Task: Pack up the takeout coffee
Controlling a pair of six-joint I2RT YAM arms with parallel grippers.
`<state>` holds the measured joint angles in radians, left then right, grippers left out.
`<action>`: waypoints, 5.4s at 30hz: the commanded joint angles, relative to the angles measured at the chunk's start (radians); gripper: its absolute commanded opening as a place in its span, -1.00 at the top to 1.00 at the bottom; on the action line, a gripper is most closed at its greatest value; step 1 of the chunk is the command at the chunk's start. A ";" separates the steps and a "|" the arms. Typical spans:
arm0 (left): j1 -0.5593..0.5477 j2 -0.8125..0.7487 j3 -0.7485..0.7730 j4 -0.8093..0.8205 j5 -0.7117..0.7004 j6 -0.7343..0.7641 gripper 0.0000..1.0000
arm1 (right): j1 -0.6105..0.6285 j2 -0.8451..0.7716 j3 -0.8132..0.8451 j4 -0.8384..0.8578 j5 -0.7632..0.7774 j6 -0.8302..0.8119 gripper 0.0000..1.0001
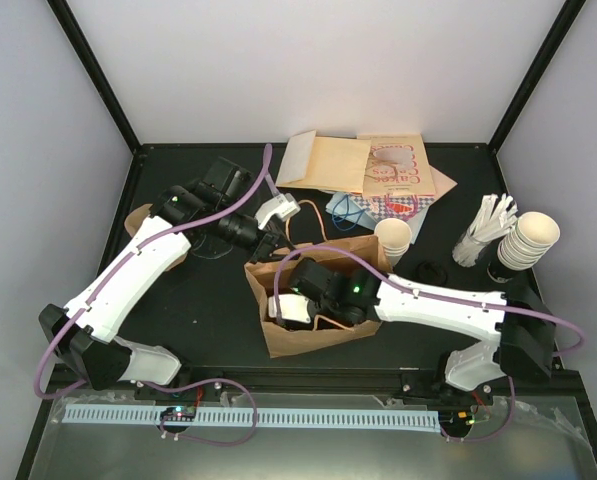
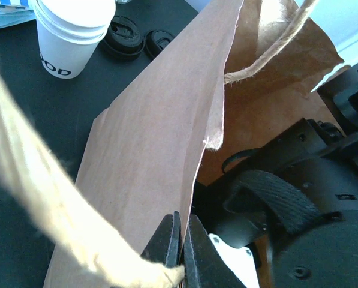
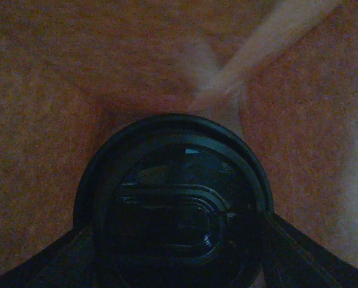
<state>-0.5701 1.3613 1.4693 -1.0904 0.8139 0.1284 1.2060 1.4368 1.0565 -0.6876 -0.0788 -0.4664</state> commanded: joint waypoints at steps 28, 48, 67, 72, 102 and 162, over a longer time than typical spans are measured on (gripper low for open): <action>0.010 -0.057 0.016 -0.021 -0.010 0.014 0.96 | -0.019 0.080 0.020 -0.220 0.075 0.053 0.04; 0.011 -0.060 0.028 -0.040 -0.039 0.020 0.96 | -0.024 -0.090 0.244 -0.232 0.137 0.096 -1.00; 0.086 -0.054 0.044 0.030 -0.100 -0.073 0.97 | -0.057 -0.216 0.559 -0.247 0.871 0.548 -1.00; 0.164 -0.039 0.061 0.086 -0.119 -0.110 0.97 | -0.144 -0.235 0.596 -0.307 0.883 0.663 -1.00; 0.575 0.141 0.098 0.605 -0.259 -0.536 0.87 | -0.395 -0.409 0.265 -0.269 0.636 0.816 -1.00; 0.682 -0.496 -0.460 0.218 -0.918 -0.606 -0.69 | -0.437 -0.395 0.186 -0.240 0.464 0.904 -1.00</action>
<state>0.0437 0.8085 0.9993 -0.9344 -0.1310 -0.4561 0.7761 1.0531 1.2114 -0.9642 0.4305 0.4622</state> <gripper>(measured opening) 0.940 1.000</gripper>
